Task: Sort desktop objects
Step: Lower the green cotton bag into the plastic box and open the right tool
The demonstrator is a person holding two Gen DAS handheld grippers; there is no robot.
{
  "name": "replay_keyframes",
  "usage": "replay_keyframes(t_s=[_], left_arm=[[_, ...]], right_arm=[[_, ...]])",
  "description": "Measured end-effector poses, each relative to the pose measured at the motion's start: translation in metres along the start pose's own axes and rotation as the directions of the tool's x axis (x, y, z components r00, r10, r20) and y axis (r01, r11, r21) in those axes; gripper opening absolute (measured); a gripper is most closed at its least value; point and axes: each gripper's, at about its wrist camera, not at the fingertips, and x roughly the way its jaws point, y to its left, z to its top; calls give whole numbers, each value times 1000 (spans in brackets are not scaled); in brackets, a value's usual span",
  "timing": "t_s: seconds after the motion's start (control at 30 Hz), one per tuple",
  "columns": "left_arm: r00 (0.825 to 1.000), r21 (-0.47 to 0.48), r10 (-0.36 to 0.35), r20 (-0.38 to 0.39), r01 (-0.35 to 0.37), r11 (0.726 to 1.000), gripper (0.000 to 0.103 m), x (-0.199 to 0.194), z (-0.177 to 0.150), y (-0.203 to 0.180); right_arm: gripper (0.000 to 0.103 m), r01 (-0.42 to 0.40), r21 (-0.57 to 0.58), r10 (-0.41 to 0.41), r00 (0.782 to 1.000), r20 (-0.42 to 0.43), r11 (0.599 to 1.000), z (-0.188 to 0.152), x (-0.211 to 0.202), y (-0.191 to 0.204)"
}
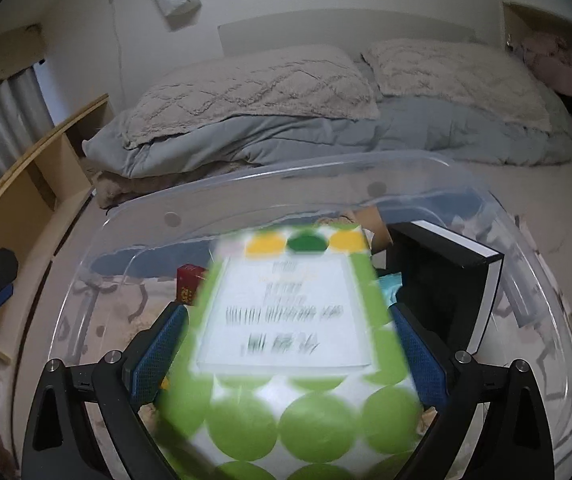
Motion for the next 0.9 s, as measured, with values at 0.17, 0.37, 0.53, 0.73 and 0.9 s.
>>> replay_keyframes(t_s=[0.17, 0.37, 0.53, 0.73, 0.9], left_arm=[[1000, 5, -3, -3, 3, 1000, 86, -2, -1, 0], [1000, 21, -4, -7, 4, 1000, 86, -4, -3, -3], [1000, 25, -5, -4, 5, 1000, 86, -9, -4, -5], [1000, 33, -4, 0, 4, 999, 86, -15, -5, -10], [1000, 38, 7, 9, -7, 999, 86, -22, -6, -12]], right_arm=[[99, 1, -15, -1, 1000, -15, 1000, 1, -3, 6], [99, -26, 4, 26, 999, -26, 1000, 5, -16, -8], [87, -62, 39, 64, 997, -45, 997, 4, -25, -26], [54, -113, 91, 119, 991, -56, 989, 0, -28, -39], [51, -149, 88, 152, 988, -25, 985, -1, -39, -38]])
